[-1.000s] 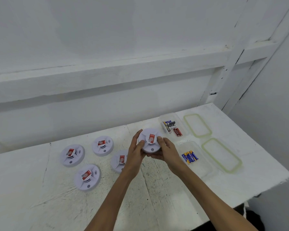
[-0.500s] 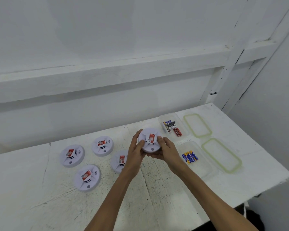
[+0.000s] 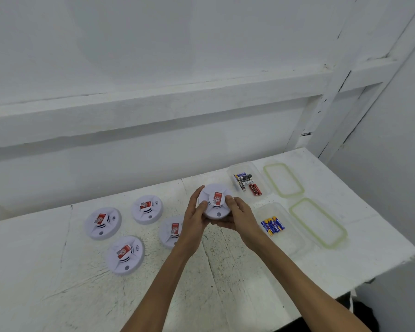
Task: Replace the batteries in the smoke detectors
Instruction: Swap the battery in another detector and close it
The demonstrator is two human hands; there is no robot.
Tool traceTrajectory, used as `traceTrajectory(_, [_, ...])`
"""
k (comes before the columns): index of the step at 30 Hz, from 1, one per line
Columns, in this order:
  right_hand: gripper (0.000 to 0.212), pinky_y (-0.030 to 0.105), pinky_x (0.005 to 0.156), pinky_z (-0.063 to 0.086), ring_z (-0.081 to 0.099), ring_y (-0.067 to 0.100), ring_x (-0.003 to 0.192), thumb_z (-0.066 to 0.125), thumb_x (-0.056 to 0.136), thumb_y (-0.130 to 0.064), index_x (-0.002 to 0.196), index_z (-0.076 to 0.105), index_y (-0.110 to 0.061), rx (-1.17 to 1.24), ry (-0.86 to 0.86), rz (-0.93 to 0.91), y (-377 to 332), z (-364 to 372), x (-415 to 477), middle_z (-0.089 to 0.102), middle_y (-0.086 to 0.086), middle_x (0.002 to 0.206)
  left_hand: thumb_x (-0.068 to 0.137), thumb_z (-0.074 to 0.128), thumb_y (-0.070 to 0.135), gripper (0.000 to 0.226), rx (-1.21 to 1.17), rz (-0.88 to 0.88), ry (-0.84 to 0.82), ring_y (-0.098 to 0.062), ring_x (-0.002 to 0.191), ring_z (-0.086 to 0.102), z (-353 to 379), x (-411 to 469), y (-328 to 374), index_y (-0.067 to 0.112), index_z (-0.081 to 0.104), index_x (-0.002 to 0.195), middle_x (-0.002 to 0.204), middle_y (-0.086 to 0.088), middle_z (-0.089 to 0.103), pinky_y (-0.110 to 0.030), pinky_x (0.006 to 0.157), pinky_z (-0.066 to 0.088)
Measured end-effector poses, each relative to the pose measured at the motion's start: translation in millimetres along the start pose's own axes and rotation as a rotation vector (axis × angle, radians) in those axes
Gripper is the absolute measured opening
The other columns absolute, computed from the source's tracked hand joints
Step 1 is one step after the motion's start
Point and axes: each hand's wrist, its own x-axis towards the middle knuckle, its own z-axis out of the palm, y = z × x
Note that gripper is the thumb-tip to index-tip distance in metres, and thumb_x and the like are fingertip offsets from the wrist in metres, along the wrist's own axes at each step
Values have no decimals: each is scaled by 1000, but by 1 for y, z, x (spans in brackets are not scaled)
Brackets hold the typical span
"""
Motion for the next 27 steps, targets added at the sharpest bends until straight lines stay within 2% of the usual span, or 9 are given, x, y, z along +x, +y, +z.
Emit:
traceTrajectory(5, [38,41,77,63,74,28,96,50,102,-43,122,60,-12,6,-1,-2,0,0,-1,70,13,116,107,48,13,42,6,3,-6,-24,126,63,-1,0,0,24,47,148,142,-2,61,-47,104,53])
traceTrajectory(20, [39,38,76,63,73,28,97,49,102,-43,123,59,-11,-3,-5,-6,0,0,-1,70,13,117,107,48,15,43,30,20,-7,-24,127,62,-2,1,-2,23,46,149,144,-2,59,-46,103,54])
traceTrajectory(27, [39,39,76,63,74,29,93,48,103,-42,121,60,-9,6,-19,-11,-1,3,-1,71,14,113,107,47,13,41,1,24,-16,-21,123,65,-4,0,0,24,47,147,140,0,63,-40,97,56])
